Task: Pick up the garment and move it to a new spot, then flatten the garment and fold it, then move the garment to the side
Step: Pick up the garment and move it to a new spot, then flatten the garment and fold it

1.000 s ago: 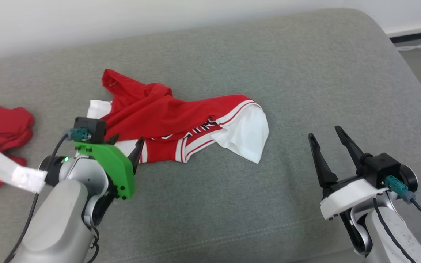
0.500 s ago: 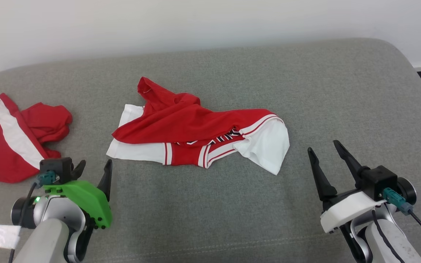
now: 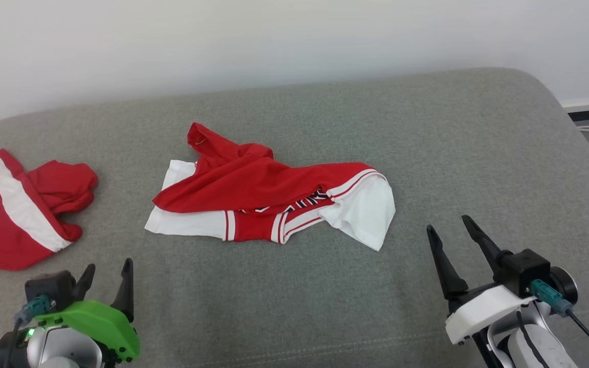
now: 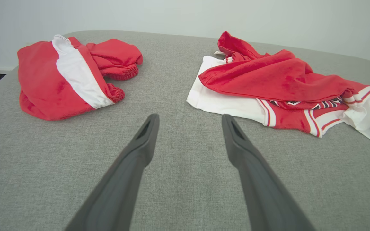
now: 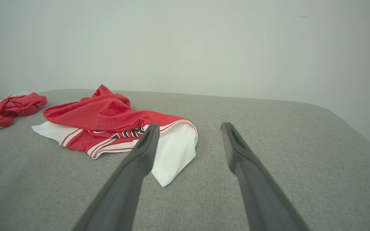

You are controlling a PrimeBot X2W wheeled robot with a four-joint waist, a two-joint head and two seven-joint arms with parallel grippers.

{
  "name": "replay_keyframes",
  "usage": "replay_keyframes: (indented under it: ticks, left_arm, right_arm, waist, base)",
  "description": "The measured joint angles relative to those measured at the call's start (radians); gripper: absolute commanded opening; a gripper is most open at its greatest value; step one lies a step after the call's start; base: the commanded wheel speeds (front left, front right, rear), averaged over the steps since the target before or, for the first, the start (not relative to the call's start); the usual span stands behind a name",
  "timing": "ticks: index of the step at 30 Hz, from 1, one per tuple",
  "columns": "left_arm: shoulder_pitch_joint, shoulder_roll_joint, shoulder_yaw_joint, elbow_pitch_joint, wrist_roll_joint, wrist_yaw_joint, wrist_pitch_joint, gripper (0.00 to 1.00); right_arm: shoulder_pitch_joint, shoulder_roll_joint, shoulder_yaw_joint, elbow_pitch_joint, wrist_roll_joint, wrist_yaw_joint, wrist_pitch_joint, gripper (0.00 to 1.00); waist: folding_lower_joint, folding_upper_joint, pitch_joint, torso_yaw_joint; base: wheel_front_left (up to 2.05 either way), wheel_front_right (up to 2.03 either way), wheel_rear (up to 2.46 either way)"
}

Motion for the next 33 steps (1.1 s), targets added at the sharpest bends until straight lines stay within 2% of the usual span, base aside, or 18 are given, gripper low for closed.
replay_keyframes:
  ticks: [16, 33]
  left_arm:
    - [0.123, 0.048, 0.03, -0.098, 0.03, 0.016, -0.127, 1.0]
    - [0.194, 0.048, 0.04, -0.167, 0.063, 0.025, -0.143, 1.0]
  right_arm:
    - [0.022, -0.01, -0.016, -0.003, 0.0, -0.003, 0.0, 1.0]
    - [0.029, -0.003, -0.014, -0.001, 0.0, -0.003, 0.0, 1.0]
  waist:
    - [0.0, 0.0, -0.021, -0.024]
    - [0.0, 0.0, -0.012, -0.034]
  base:
    - [0.0, 0.0, 0.0]
    - [0.0, 0.0, 0.0]
